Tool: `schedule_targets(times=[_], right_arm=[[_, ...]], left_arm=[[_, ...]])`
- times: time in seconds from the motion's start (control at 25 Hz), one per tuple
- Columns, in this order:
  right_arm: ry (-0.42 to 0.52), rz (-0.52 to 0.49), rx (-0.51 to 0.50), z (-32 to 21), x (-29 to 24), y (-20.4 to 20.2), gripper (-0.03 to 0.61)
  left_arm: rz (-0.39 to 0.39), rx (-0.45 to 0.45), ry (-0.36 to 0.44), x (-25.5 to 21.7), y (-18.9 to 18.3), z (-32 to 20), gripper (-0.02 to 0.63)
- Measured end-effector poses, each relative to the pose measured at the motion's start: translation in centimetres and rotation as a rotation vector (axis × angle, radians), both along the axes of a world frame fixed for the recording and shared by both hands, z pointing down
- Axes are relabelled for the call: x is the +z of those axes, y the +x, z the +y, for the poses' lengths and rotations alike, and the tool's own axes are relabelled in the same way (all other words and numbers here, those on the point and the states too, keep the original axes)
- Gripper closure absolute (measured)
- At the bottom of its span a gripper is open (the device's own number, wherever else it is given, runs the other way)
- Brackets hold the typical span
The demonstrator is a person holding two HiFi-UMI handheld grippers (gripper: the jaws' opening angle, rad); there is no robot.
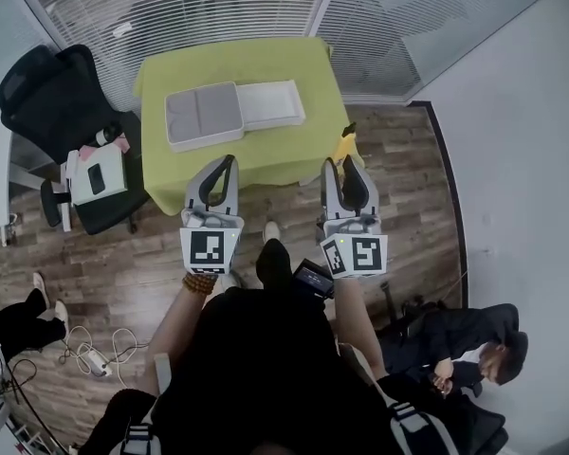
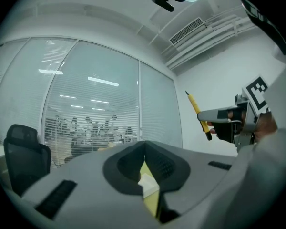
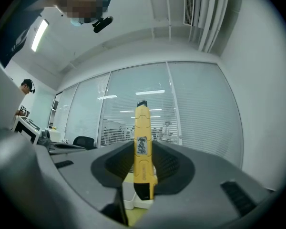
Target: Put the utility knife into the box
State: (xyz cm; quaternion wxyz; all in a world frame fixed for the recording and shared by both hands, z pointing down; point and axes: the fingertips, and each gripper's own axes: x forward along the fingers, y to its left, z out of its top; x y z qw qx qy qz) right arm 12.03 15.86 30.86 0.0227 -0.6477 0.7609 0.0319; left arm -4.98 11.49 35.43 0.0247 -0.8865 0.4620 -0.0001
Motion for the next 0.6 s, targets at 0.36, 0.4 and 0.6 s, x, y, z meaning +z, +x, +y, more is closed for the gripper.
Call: schedule_targets(times=[0.36,0.4,0.6], right_arm=[[-0.002,0.011,0.004,-4.7,1.8,4.6,0.468],[-0.003,0.012,0.003,-5.2,1.8,4.9,0.468],[-0.018,0.029,-0.02,-7.5,1.1,6.4,0.468]], left_arm=[[-0.029,-0.031,-0.029,2.0,2.2,-4.1,0.601],[-0.032,-0.034,-0.031,2.0,2.4,-4.5,0.601],[-0.037,-0.058,-0.051,1.4,2.9,-6.5,0.601]])
